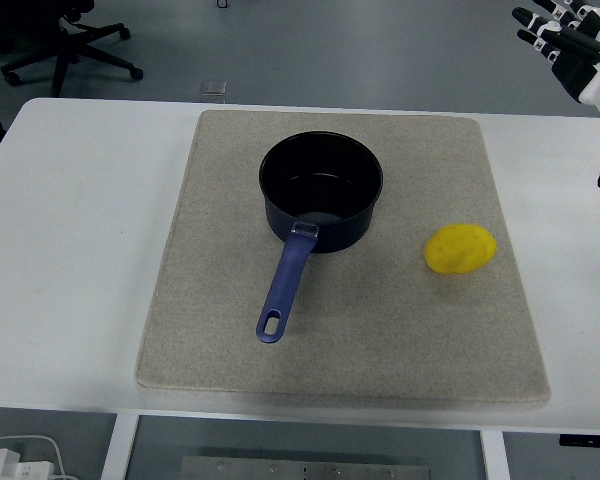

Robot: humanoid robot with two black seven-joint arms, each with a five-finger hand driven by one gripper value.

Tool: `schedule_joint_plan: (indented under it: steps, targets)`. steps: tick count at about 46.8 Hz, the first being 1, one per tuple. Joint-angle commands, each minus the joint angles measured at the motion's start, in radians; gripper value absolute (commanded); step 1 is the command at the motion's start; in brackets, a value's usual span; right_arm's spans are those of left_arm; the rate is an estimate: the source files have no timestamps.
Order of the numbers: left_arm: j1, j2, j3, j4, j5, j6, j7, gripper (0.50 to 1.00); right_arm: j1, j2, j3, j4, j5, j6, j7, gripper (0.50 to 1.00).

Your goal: Put the potato in the blue pot

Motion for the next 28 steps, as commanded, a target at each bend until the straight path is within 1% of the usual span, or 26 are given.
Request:
schedule_joint_plan:
  steps: [1,7,28]
  targets:
    - [0.000,0.000,0.000,-0.002,0.000,0.000,0.000,0.994,0.002,-0.002,0.002,0.000,0.000,0.004,0.000,0.944]
    - [0.000,0.000,0.000,-0.002,0.000,0.000,0.000,0.996,-0.002,0.000,0.002,0.000,0.000,0.011,0.000,0.944]
    - [0.000,0.000,0.000,-0.002,0.000,0.000,0.000,0.994,-0.002,0.002,0.002,-0.004,-0.002,0.010,0.000,0.944]
